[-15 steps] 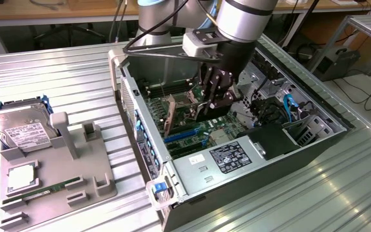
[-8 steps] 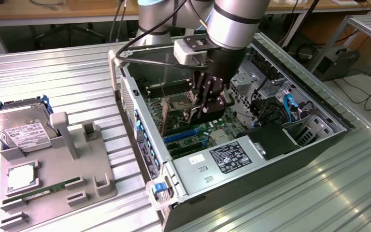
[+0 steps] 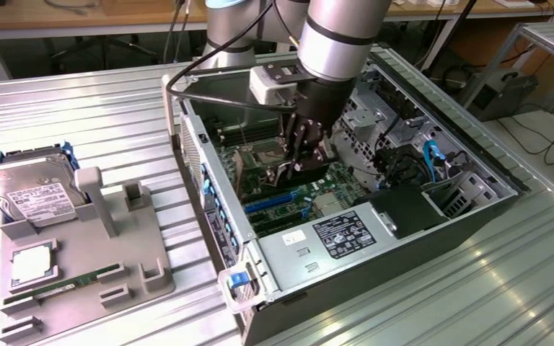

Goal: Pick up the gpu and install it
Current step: 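Insert the gpu into the slot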

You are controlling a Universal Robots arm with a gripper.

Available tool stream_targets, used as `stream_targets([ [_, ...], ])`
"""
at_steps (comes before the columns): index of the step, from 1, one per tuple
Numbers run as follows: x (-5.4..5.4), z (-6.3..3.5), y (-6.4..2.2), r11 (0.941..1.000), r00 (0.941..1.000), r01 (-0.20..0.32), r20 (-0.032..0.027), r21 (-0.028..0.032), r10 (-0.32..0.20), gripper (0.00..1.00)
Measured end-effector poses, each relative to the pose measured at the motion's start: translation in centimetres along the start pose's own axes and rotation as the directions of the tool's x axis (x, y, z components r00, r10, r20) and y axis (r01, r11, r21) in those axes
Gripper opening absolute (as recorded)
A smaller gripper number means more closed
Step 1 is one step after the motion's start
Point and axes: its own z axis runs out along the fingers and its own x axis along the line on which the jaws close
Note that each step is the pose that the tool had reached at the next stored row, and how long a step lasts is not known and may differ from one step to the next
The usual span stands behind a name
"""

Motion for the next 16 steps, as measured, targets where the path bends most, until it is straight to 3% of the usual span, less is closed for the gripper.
stream_targets([
  [16, -0.7, 2.83, 0.97, 1.0, 1.0, -0.001, 0.0001, 0.001, 0.001, 0.26],
])
